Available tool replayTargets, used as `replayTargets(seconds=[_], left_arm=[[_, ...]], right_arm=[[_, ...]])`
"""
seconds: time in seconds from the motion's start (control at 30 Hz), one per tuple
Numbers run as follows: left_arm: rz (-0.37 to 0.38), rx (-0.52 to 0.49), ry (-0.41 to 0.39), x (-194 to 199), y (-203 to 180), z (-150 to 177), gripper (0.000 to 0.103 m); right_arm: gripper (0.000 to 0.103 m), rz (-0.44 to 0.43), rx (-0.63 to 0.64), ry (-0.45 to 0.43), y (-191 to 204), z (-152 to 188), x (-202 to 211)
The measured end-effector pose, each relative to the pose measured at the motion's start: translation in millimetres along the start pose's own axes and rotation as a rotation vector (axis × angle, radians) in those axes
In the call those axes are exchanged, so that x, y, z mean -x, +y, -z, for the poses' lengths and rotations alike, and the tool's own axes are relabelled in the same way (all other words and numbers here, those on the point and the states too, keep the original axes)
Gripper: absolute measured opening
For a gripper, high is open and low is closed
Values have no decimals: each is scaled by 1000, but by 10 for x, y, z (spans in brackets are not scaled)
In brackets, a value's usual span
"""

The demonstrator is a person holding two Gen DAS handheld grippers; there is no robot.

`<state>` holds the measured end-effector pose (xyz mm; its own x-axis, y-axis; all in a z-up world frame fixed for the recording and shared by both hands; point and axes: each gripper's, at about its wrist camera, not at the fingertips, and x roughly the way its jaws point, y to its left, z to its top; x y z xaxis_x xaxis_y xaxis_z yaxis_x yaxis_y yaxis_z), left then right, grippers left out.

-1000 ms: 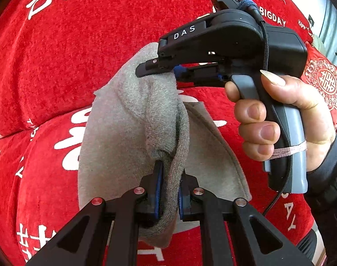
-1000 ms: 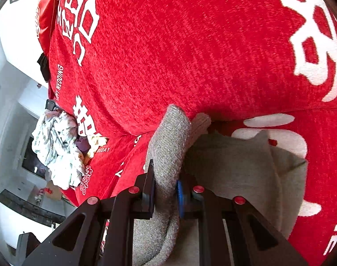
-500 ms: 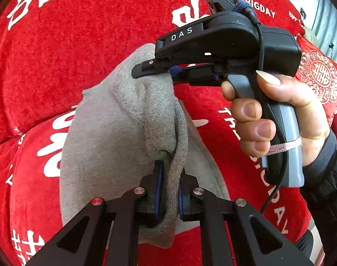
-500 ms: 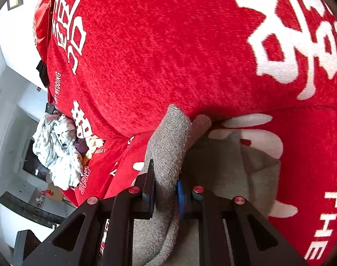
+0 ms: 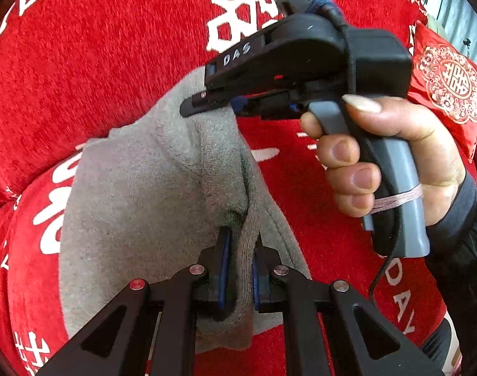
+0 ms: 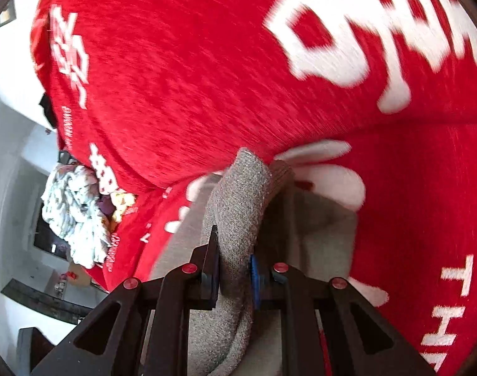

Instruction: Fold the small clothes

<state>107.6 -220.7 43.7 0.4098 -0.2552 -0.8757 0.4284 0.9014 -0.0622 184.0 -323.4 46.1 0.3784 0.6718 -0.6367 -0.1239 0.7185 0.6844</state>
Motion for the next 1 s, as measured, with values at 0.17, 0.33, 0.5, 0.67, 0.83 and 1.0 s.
replayTargets(seconds=[0.17,0.33,0.5,0.67,0.83,1.0], left_arm=[[-3,-9,5,-65,-55,-29,13],[-12,-16,8,-49,-78,-29,28],[0,45,-43,248,26,89,81],[-14,1,-92,593,99,346,81],[-114,-36,-140,823,384,724,81],[-197,9,-104,698,716,955,81]], right_arm=[[17,26,-42,5,-203,43,-94],[27,80,-84,-4,-254,83,-94],[59,50,-102,1,-141,183,92],[65,36,-59,-34,105,447,399],[65,46,-12,-42,334,891,688],[65,130,13,-42,488,1319,757]])
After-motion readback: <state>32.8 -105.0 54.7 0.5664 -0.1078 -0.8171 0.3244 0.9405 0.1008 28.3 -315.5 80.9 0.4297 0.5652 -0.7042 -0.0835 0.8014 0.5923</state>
